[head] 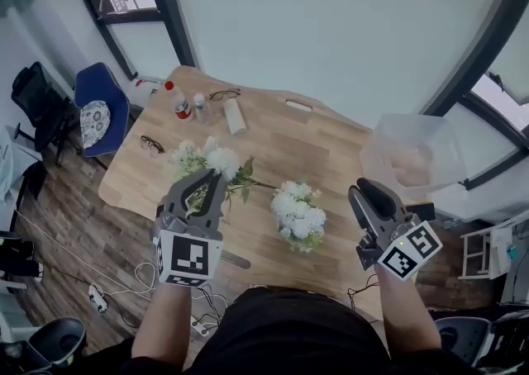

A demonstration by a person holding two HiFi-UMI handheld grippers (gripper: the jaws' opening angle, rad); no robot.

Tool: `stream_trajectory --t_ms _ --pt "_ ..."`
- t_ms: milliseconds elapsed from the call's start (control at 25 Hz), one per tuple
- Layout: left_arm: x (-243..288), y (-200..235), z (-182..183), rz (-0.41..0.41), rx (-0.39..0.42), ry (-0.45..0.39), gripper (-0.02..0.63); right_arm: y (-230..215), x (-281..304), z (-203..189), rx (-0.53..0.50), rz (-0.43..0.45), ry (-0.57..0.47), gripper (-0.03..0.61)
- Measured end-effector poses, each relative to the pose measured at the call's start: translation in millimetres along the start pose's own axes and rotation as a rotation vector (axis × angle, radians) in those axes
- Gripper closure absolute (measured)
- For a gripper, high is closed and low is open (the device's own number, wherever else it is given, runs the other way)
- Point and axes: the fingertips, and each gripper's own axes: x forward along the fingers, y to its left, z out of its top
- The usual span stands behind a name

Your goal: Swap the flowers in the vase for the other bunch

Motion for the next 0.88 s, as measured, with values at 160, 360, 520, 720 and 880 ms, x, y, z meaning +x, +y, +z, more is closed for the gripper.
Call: stream_trajectory --t_ms 160,360,520,720,880 --pt "-2.2 -6.0 0.0 -0.003 0.001 0.002 0.583 -12.5 -14.5 6.3 -0.069 -0.069 0.010 0.552" --pt "-1.3 -6.5 4.2 -0.003 0.002 0.002 0.583 -19.2 -20.5 10.6 -0.064 -0.090 -0.001 0.552" --pt "-0.7 -4.2 6.0 0.003 0.004 0.005 0.583 -21.1 -20.5 9.4 -0.053 -0.088 -0.001 0.552" --pt "1.4 -4.0 7.9 -0.001 0.017 0.018 0.583 -24.3 -19.4 6.9 -0.044 -0.084 0.001 0.552" --pt "1.6 -5.2 7.9 -0.004 0.017 0.022 0.583 -24.6 -18.5 5.1 -0.034 -0.077 0.001 0.552"
